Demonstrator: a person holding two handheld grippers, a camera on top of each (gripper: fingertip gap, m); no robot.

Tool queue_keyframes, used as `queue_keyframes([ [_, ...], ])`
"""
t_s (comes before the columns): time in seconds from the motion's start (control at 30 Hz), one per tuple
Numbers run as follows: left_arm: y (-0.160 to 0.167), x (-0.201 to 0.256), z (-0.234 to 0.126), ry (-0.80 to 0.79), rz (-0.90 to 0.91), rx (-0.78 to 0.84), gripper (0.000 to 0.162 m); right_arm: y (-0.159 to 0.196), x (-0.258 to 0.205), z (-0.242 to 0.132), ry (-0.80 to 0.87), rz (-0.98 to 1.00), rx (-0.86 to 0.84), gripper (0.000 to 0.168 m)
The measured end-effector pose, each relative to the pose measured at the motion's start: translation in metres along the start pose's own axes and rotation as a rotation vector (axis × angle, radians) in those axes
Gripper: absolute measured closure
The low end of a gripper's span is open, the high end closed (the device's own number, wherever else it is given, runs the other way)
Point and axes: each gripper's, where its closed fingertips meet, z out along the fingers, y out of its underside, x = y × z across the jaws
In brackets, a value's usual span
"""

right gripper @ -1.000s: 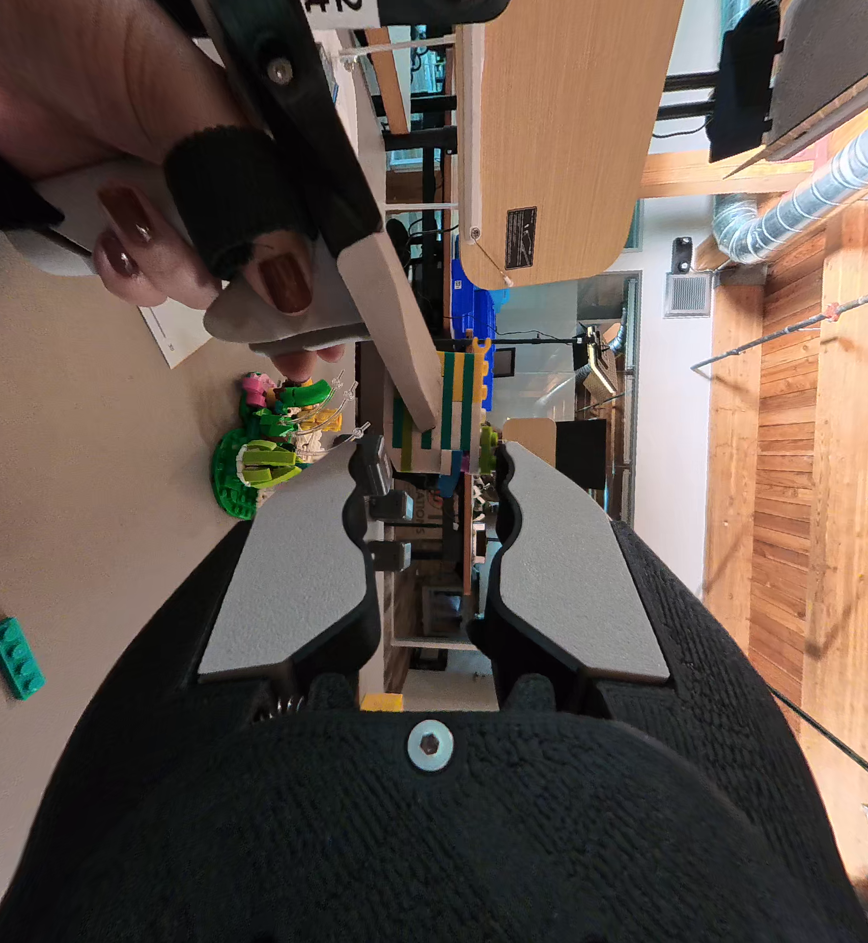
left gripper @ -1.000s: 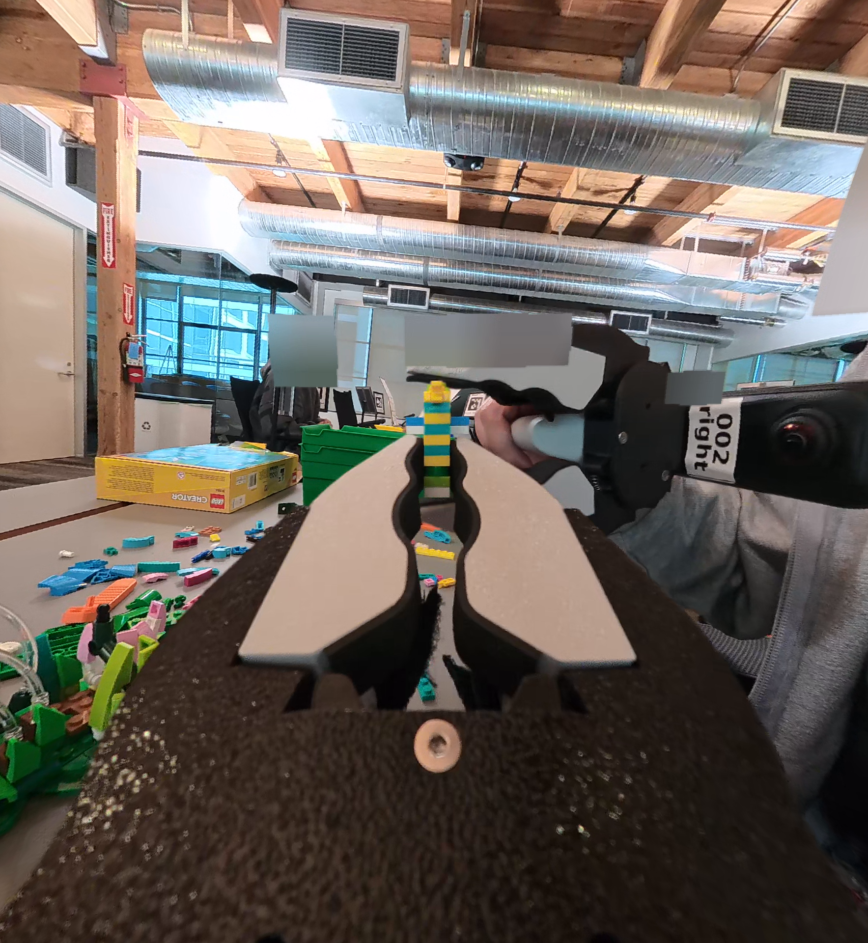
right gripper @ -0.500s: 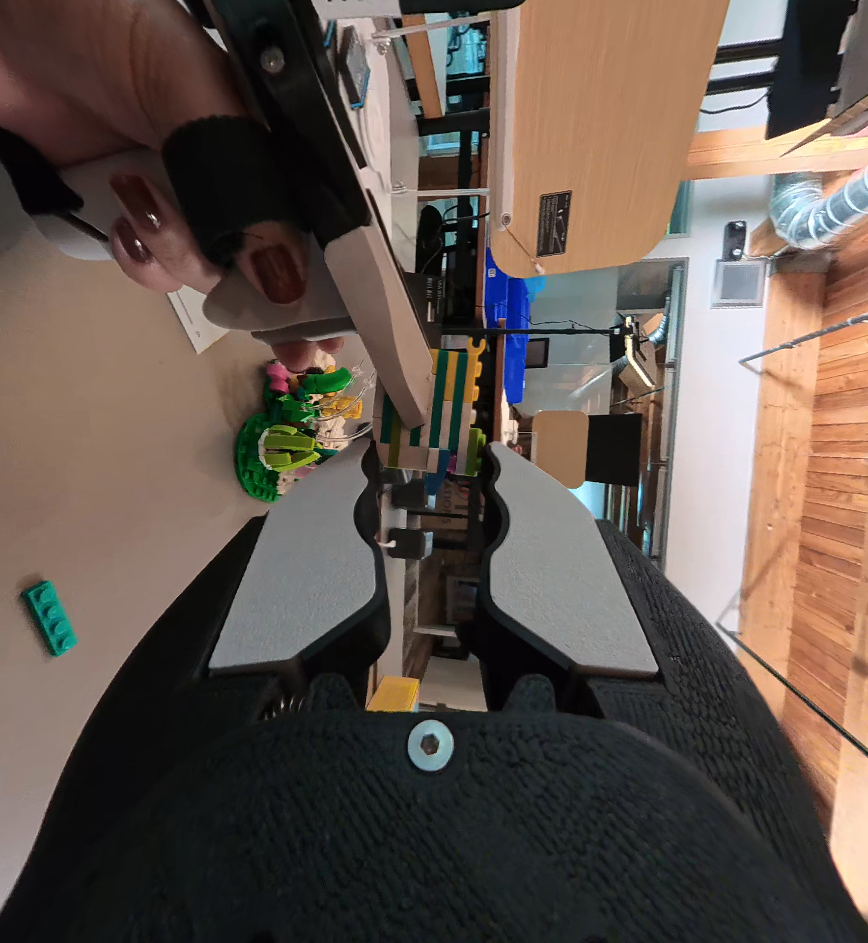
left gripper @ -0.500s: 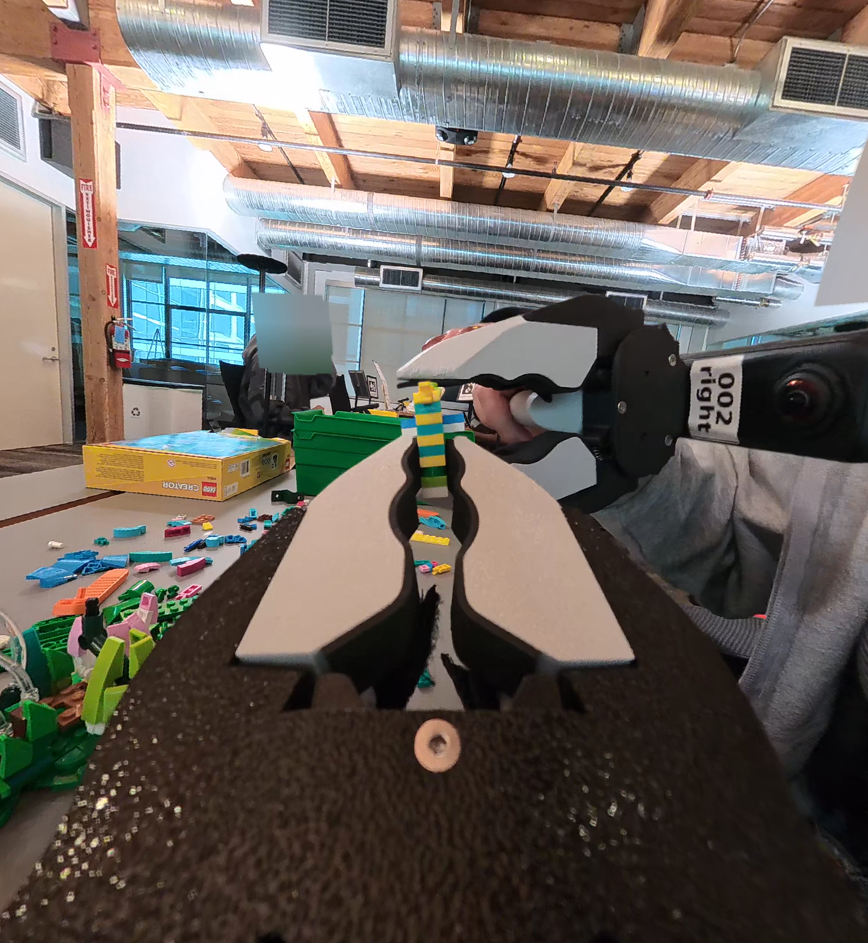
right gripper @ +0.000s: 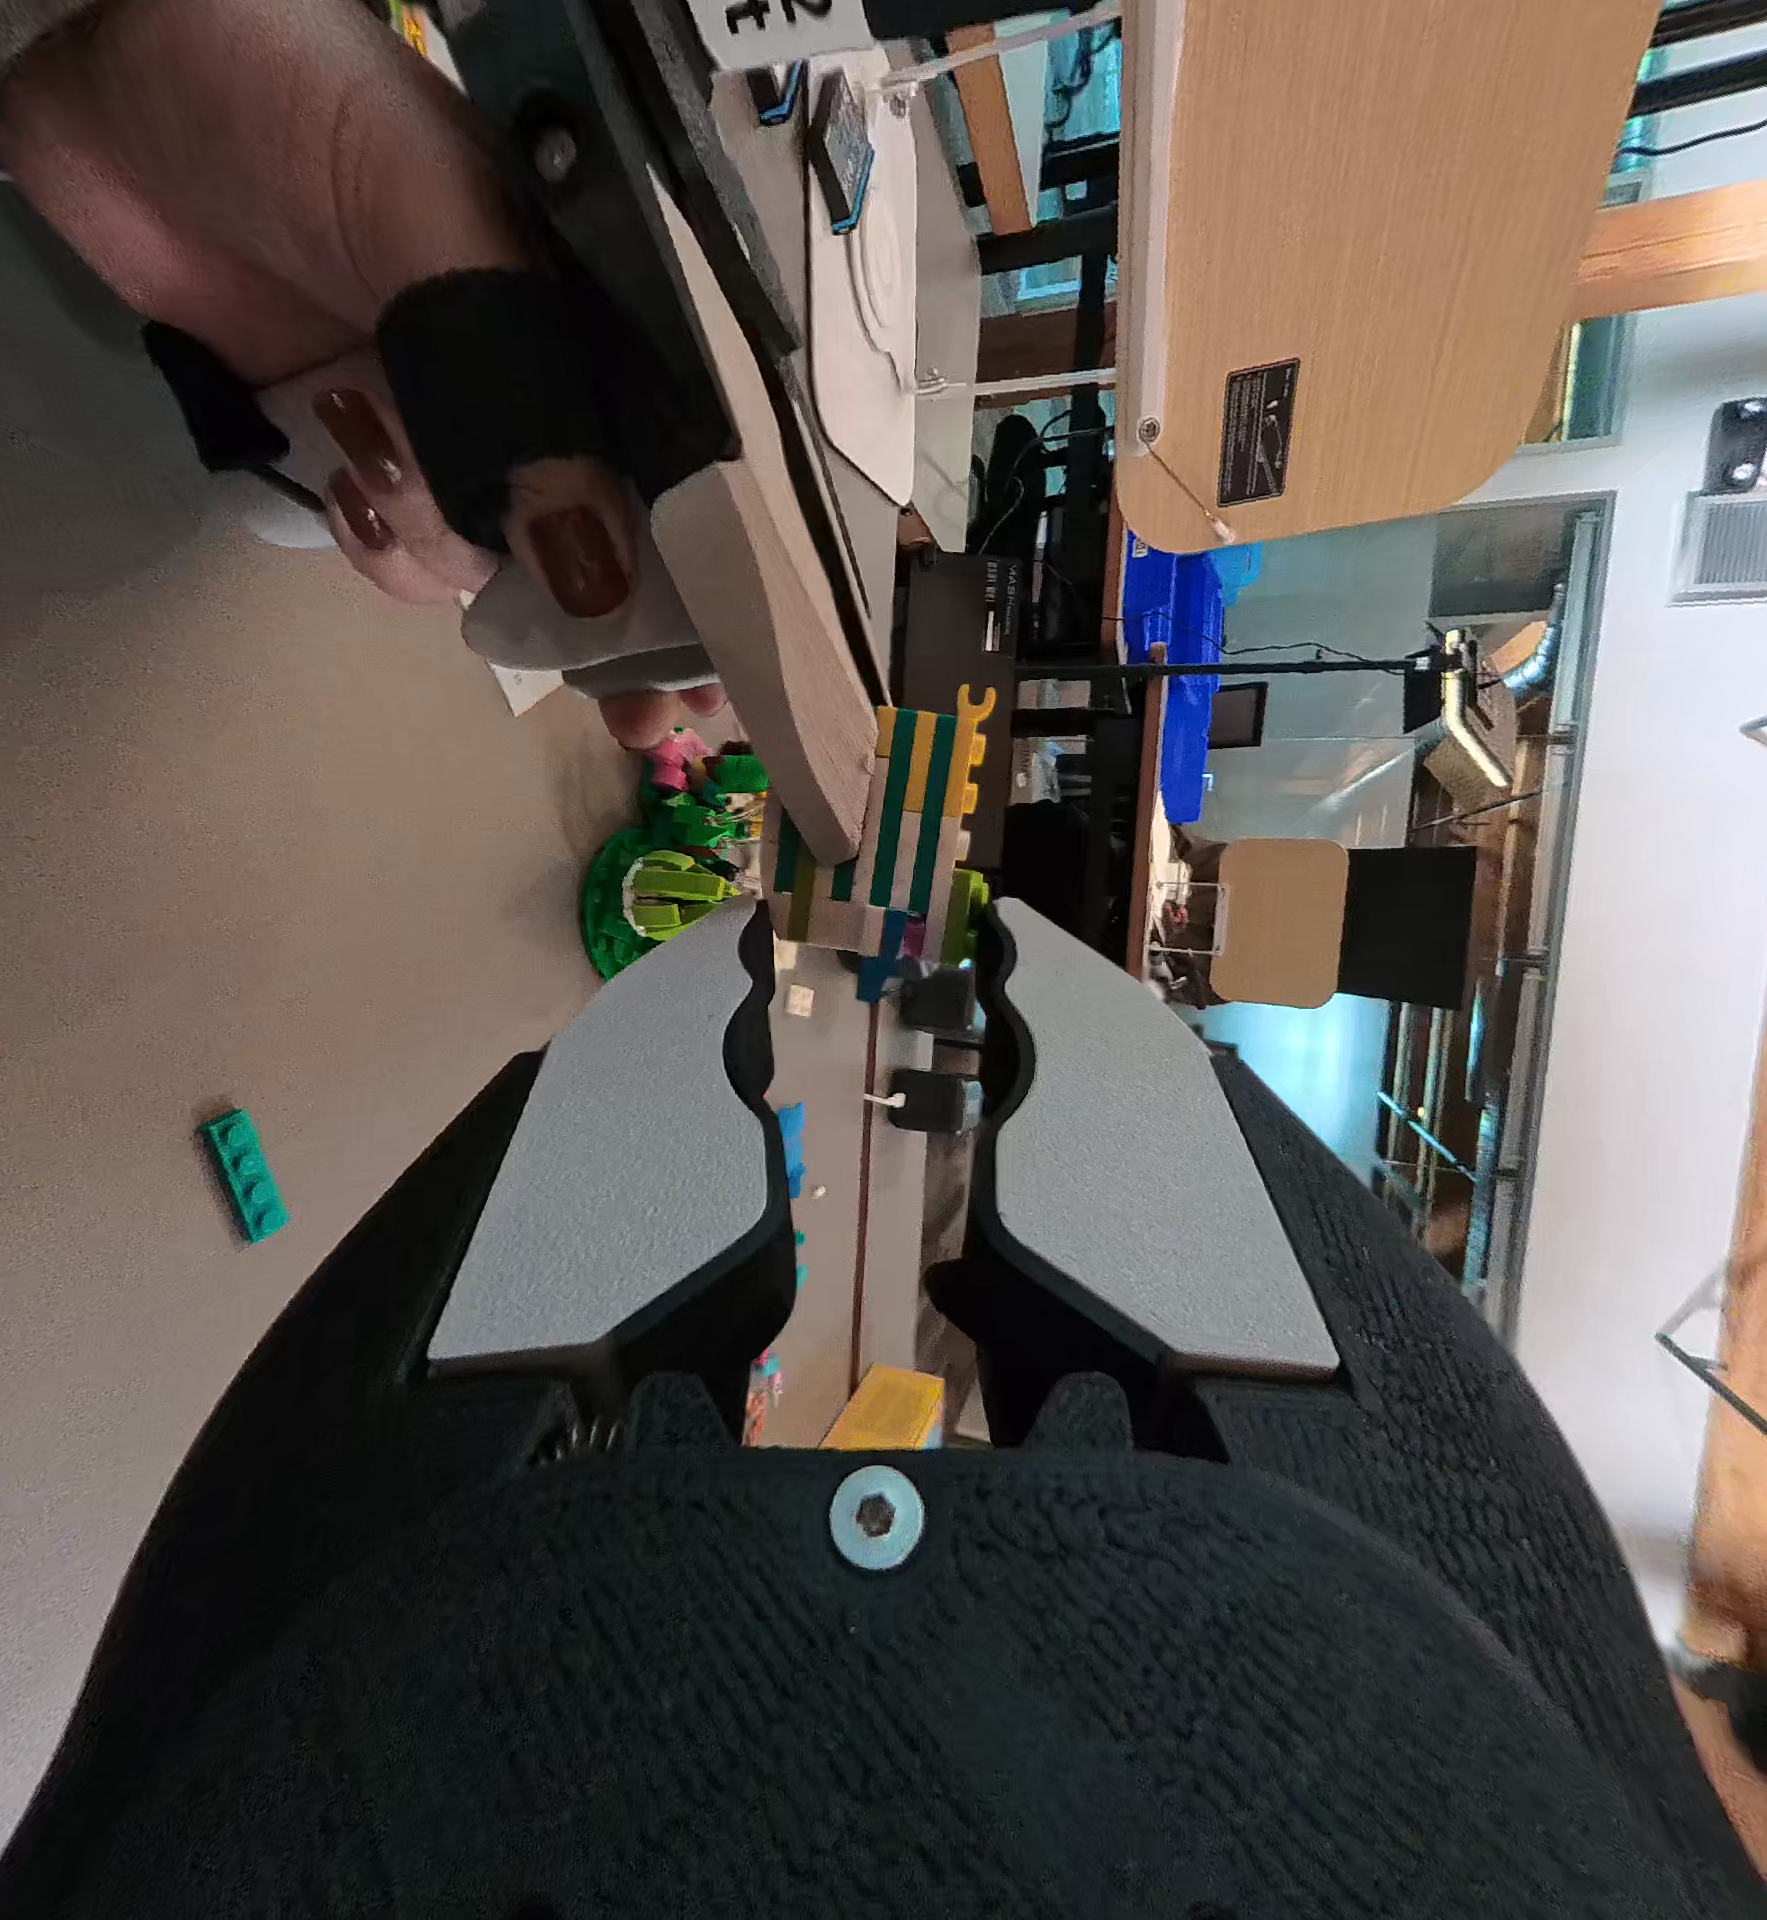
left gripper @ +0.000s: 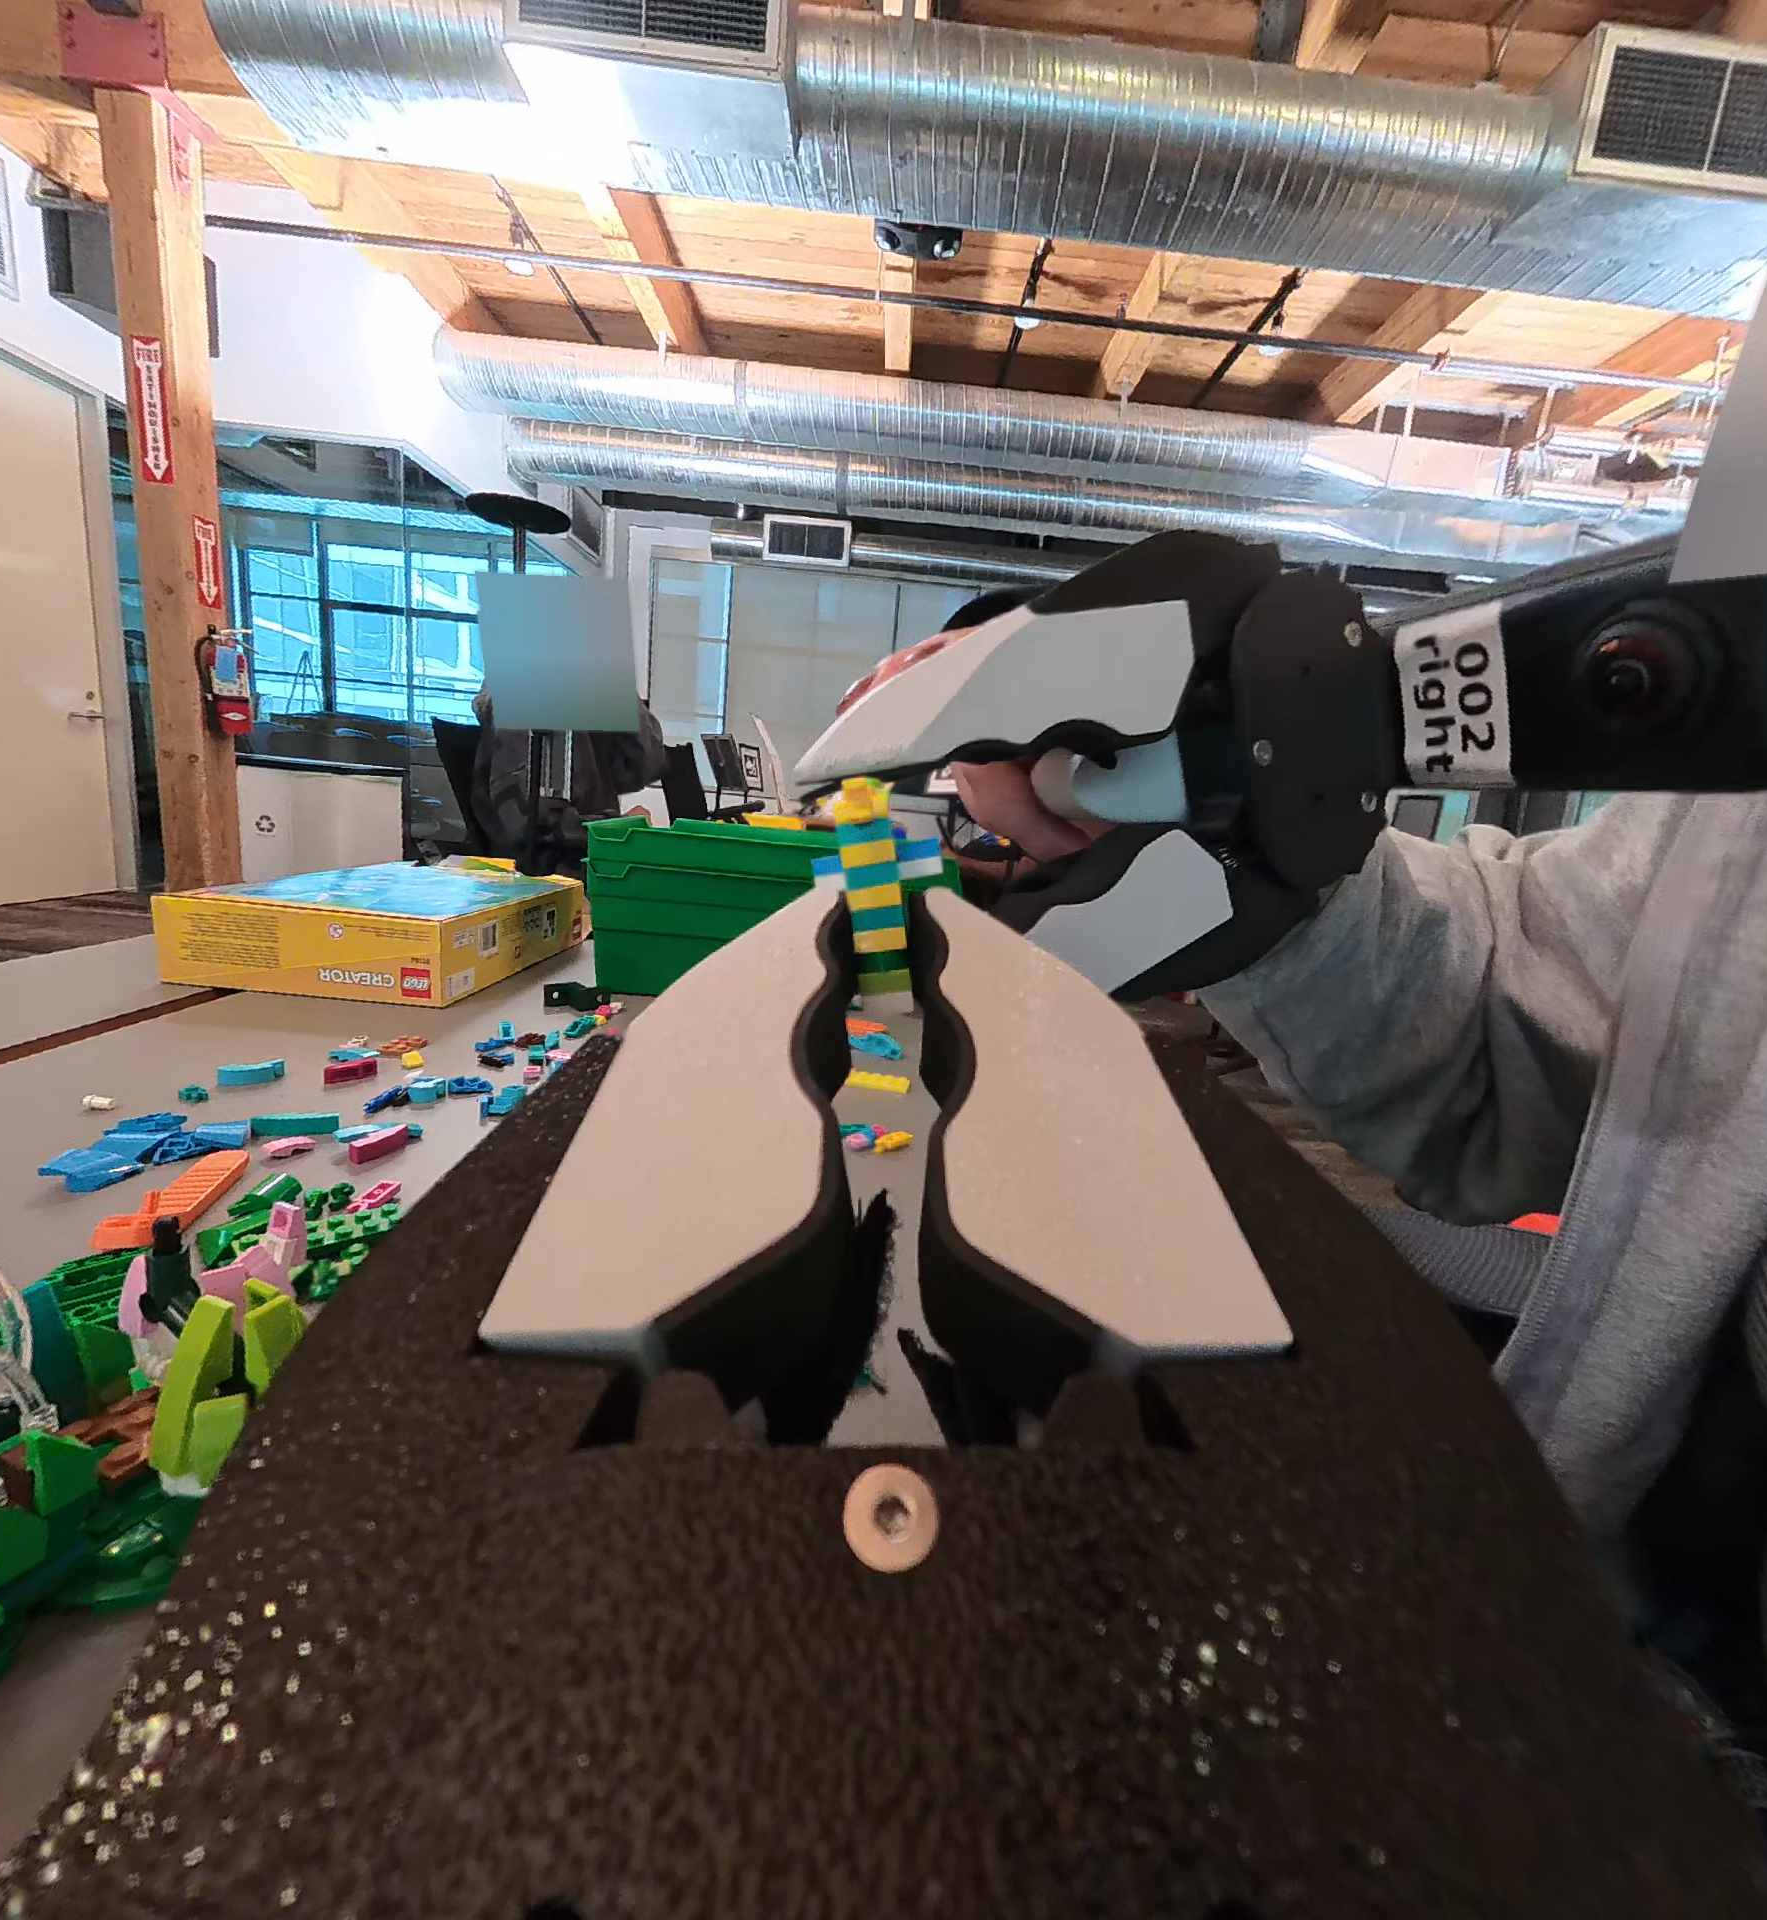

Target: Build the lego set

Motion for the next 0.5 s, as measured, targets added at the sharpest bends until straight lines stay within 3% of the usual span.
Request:
queue_keyframes([
  [0.5, 0.003, 0.0023, 0.0015, 0.004, 0.008, -0.016, 0.153, 0.0022, -0.0047, -0.0033, -0.069, 0.033, -0.02, 0.135],
])
